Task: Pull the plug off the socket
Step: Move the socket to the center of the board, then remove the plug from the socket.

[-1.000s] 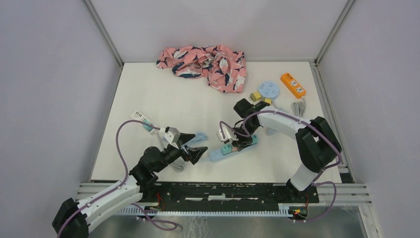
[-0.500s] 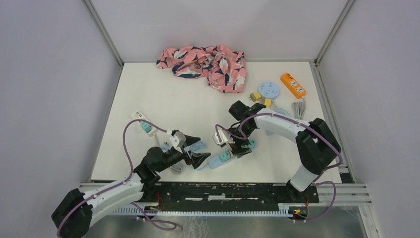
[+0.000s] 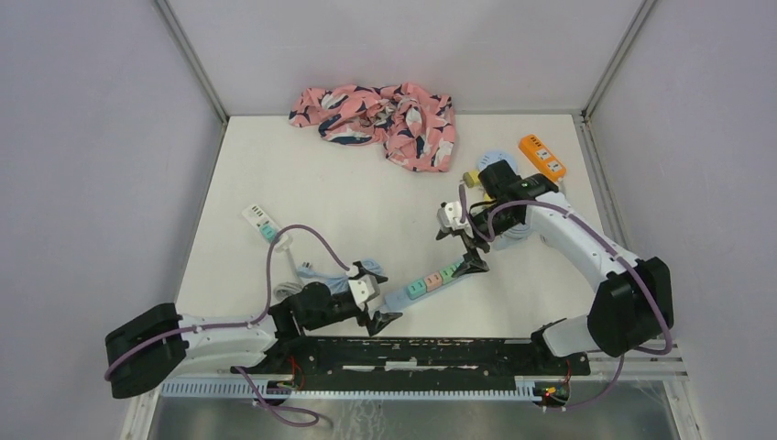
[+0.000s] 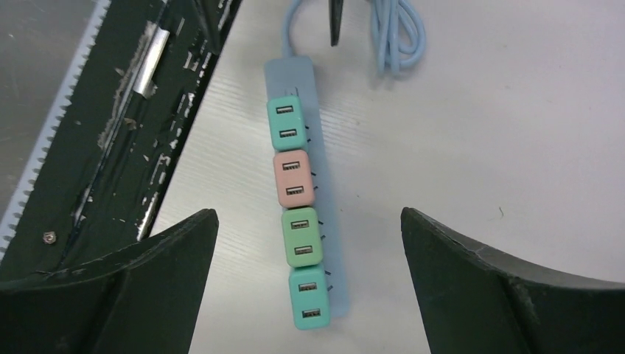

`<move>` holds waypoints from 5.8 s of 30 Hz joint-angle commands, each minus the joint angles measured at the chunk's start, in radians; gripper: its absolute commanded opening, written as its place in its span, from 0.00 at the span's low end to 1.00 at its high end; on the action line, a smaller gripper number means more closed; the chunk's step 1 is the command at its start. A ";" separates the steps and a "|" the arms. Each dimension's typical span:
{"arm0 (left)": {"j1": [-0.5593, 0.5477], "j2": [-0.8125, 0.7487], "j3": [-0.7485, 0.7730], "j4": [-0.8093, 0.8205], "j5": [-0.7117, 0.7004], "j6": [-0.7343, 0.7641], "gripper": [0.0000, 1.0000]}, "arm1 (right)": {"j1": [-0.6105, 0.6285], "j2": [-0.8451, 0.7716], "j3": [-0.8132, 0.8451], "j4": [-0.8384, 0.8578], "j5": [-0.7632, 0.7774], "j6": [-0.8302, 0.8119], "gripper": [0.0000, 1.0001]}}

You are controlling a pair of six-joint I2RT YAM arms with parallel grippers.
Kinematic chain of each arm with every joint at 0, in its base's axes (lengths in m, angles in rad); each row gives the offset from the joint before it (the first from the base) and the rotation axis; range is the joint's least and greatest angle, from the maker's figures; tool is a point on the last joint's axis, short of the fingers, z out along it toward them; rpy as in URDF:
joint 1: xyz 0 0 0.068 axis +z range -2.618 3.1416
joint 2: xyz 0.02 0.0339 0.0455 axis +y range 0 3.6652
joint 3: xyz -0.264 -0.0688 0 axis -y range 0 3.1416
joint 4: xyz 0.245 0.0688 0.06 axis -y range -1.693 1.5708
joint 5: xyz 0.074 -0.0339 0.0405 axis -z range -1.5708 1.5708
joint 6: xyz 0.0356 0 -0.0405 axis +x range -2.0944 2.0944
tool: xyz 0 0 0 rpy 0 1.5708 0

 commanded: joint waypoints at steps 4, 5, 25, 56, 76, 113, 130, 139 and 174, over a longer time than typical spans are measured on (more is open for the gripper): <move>-0.044 0.189 0.067 0.139 -0.127 0.185 0.96 | -0.034 0.051 0.010 -0.210 -0.187 -0.245 0.99; -0.047 0.213 0.074 0.148 -0.129 0.190 0.96 | -0.033 0.047 0.005 -0.198 -0.162 -0.247 0.99; -0.057 0.631 0.215 0.383 -0.084 0.178 0.84 | -0.034 0.026 -0.075 -0.031 0.013 -0.195 0.89; -0.055 0.813 0.301 0.374 -0.068 0.178 0.54 | -0.034 0.081 -0.116 0.039 0.217 -0.210 0.69; -0.036 0.784 0.283 0.324 -0.038 0.139 0.03 | -0.020 0.127 -0.112 0.028 0.280 -0.213 0.16; 0.001 0.753 0.249 0.284 -0.027 0.097 0.03 | -0.008 0.167 -0.065 -0.112 0.131 -0.294 0.00; 0.005 0.737 0.262 0.300 0.025 0.064 0.25 | -0.057 0.146 -0.063 -0.104 0.158 -0.255 0.00; 0.004 0.733 0.299 0.350 0.074 0.022 0.80 | 0.041 0.161 -0.077 -0.055 0.190 -0.226 0.00; -0.023 0.819 0.472 0.052 0.008 0.117 0.27 | 0.059 0.157 -0.061 -0.041 0.191 -0.184 0.00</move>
